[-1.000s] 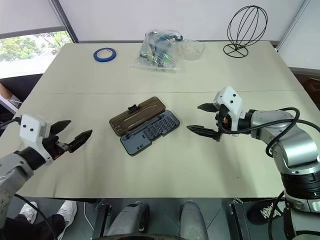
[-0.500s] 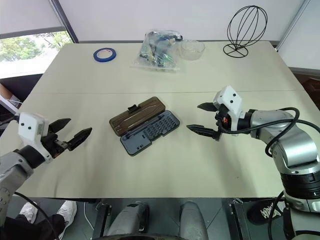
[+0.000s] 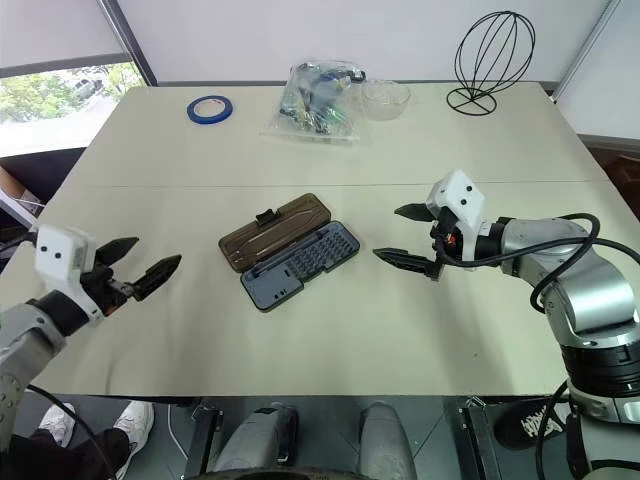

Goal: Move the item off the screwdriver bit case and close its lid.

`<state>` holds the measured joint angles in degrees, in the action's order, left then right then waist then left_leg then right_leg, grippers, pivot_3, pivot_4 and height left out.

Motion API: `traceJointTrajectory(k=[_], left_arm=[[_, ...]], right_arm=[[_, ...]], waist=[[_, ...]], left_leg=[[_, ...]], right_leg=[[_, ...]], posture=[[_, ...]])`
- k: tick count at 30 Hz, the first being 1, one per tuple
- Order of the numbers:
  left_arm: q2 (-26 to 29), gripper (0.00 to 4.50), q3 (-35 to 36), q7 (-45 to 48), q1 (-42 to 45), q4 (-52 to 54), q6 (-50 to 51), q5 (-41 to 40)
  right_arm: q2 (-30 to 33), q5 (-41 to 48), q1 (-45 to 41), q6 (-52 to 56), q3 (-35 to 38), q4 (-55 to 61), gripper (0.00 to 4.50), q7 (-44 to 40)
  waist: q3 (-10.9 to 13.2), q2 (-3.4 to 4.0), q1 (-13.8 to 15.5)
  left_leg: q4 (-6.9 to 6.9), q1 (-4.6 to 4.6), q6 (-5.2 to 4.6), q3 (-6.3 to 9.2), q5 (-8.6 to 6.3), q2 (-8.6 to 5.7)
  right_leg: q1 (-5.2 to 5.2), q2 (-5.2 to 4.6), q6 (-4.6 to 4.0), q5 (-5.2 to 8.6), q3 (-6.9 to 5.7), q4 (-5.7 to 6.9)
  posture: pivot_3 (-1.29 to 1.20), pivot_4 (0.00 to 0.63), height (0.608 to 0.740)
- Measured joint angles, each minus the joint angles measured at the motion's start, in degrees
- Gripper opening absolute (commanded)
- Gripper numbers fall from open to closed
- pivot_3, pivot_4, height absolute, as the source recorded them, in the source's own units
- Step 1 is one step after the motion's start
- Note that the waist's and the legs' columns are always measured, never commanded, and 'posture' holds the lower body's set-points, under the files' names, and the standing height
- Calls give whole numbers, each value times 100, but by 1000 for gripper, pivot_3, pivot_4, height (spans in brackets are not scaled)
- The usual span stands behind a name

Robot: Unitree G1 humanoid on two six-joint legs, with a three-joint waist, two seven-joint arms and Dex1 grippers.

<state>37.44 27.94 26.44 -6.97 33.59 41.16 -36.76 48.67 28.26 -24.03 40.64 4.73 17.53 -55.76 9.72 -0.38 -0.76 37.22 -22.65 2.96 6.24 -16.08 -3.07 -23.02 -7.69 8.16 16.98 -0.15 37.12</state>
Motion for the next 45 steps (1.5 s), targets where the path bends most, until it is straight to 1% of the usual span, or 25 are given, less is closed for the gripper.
traceJointTrajectory(k=[2,6,8,11,16,19,26,34,36,38,42,44,45], left_arm=[[-6,4445,-4,-9,14,-33,-7,0],[-282,4445,-282,-398,556,-732,-28,287],[-400,4445,-613,-477,845,-1205,-167,563],[-561,4445,-1204,-467,1536,-2077,-497,1015],[-718,4445,-1694,-267,2353,-3128,-999,1415],[-740,4445,-1925,-31,2571,-3557,-1196,1575],[-677,4445,-2382,411,2969,-4140,-1292,1933],[-599,4445,-2660,723,3386,-4707,-1579,2371],[-573,3922,-2708,804,3429,-4749,-1595,2431],[-555,3193,-2771,925,3435,-4758,-1647,2456],[-539,999,-2899,1050,3447,-4768,-1730,2511],[-471,50,-2940,1167,3445,-4788,-1783,2565],[-427,50,-2927,1192,3448,-4792,-1791,2578]], right_arm=[[0,-2,0,-1,0,0,4452,5],[-98,-12,-5,-8,-67,2,4452,133],[-185,-17,-1,-8,-149,13,4452,211],[-349,-20,16,-6,-248,54,4452,361],[-486,-11,110,10,-354,297,4452,560],[-520,-4,227,17,-355,383,4452,694],[-596,3,289,18,-378,483,4452,876],[-601,-18,287,0,-387,482,4452,945],[-601,-45,288,-3,-389,482,4500,953],[-601,-51,288,-4,-389,482,4500,964],[-600,-68,287,-9,-389,481,4500,968],[-593,-101,288,-18,-388,480,4500,969],[-589,-106,288,-19,-388,476,4500,968]], waist=[[0,0,0],[0,-1,4],[-1,-1,6],[0,-3,15],[0,-7,-17],[0,-7,-22],[0,-7,-14],[0,-7,-22],[0,-7,-29],[0,-7,-39],[0,-7,-60],[0,-7,-69],[-1,-5,-61]], left_leg=[[0,0,0,0,0,0],[4,2,8,0,4,-2],[4,2,10,0,6,-3],[10,1,11,1,6,-5],[5,0,11,2,6,-6],[7,1,11,2,6,-5],[9,0,11,2,6,-6],[9,1,11,1,6,-6],[9,1,11,1,6,-6],[9,2,11,1,6,-5],[9,6,10,1,6,-4],[8,7,10,0,6,-3],[8,8,10,0,6,-4]], right_leg=[[0,0,0,0,0,0],[3,0,1,0,-1,4],[2,0,1,0,-1,6],[3,0,1,-1,-2,8],[-3,-1,2,-1,-2,8],[-4,0,2,-1,-2,13],[-4,0,2,-1,-2,13],[-4,0,3,-1,-3,14],[-4,0,3,-2,-3,15],[-4,0,3,-2,-3,15],[-4,1,3,-1,-3,20],[-4,2,3,-2,-2,21],[-3,1,3,-1,-2,22]], posture=[[0,150,716],[0,150,716],[0,150,716],[0,150,716],[0,150,716],[0,150,716],[0,150,716],[0,150,716],[0,150,716],[0,150,716],[0,150,716],[0,150,716],[0,150,716]])
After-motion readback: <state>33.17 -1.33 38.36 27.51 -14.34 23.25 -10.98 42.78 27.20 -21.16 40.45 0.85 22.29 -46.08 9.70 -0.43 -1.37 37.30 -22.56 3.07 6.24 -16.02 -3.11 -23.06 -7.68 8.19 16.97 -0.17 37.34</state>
